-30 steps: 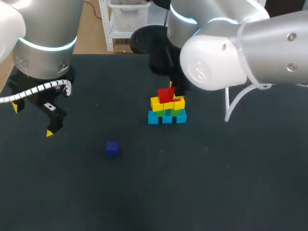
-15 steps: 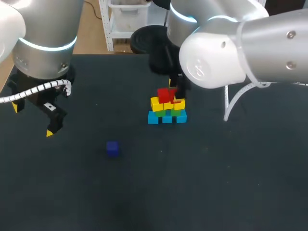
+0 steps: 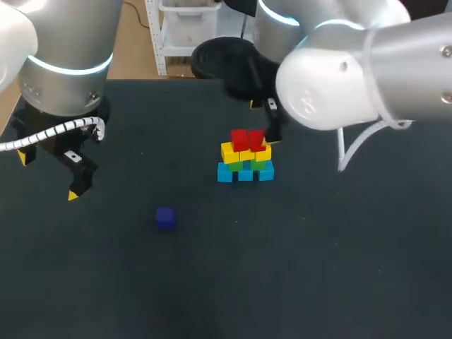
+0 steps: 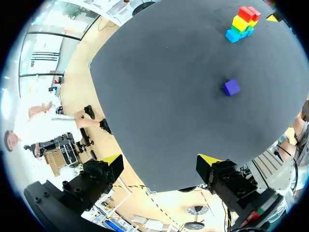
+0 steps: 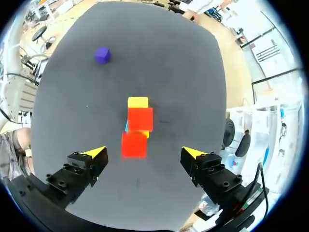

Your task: Place the blue cubes, place green cubes on the blue cubes, place the yellow cubes on the green cubes, then place the red cubes on the yellow cubes, and place purple cube on the red cubes.

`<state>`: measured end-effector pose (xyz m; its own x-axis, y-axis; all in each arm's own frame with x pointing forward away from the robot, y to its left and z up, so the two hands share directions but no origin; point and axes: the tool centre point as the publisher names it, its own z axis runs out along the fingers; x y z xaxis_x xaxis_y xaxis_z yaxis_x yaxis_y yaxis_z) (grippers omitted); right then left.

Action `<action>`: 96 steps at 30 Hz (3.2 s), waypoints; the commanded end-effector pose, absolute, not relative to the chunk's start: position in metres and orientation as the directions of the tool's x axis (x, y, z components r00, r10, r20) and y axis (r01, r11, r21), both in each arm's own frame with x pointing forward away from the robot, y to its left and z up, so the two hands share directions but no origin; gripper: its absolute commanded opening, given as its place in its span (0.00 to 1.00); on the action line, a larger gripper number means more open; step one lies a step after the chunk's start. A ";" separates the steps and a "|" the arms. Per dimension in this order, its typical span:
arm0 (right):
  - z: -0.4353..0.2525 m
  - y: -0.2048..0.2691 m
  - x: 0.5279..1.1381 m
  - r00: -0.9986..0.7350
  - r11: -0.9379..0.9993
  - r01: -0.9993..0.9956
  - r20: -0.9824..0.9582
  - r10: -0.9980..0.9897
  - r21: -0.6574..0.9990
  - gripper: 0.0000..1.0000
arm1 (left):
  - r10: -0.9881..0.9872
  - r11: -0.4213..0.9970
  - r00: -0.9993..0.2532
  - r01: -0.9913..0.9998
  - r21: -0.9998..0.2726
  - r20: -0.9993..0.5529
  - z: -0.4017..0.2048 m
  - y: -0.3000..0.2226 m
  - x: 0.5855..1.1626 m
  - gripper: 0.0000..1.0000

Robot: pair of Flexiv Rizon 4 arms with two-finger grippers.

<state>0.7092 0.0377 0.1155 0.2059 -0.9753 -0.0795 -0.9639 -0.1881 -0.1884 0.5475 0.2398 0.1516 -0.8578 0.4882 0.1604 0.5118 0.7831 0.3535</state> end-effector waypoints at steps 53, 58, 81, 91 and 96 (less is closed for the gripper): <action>0.134 -0.322 0.580 -0.474 0.457 -0.823 -0.037 -0.880 -0.336 1.00 | 0.490 0.782 -0.857 0.514 0.353 0.161 0.152 0.240 0.548 1.00; 0.134 -0.322 0.587 -0.483 0.457 -0.820 -0.013 -0.876 -0.343 1.00 | 0.490 0.782 -0.857 0.514 0.353 0.161 0.152 0.240 0.548 1.00; 0.134 -0.322 0.587 -0.483 0.457 -0.820 -0.013 -0.876 -0.343 1.00 | 0.754 0.625 -0.650 0.753 0.205 0.090 0.111 0.144 0.480 1.00; 0.134 -0.322 0.587 -0.483 0.457 -0.820 -0.013 -0.876 -0.343 1.00 | 0.854 0.517 -0.521 0.847 0.124 0.001 0.096 0.133 0.496 1.00; 0.134 -0.322 0.587 -0.483 0.457 -0.820 -0.013 -0.876 -0.343 1.00 | 0.854 0.517 -0.521 0.847 0.124 0.001 0.096 0.133 0.496 1.00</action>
<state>0.5864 -0.3214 0.1347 -0.4823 -0.8759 -0.0123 -0.8210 0.4568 -0.3425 0.4948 0.1307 0.0957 -0.5239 0.8517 0.0075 0.8448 0.5185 0.1323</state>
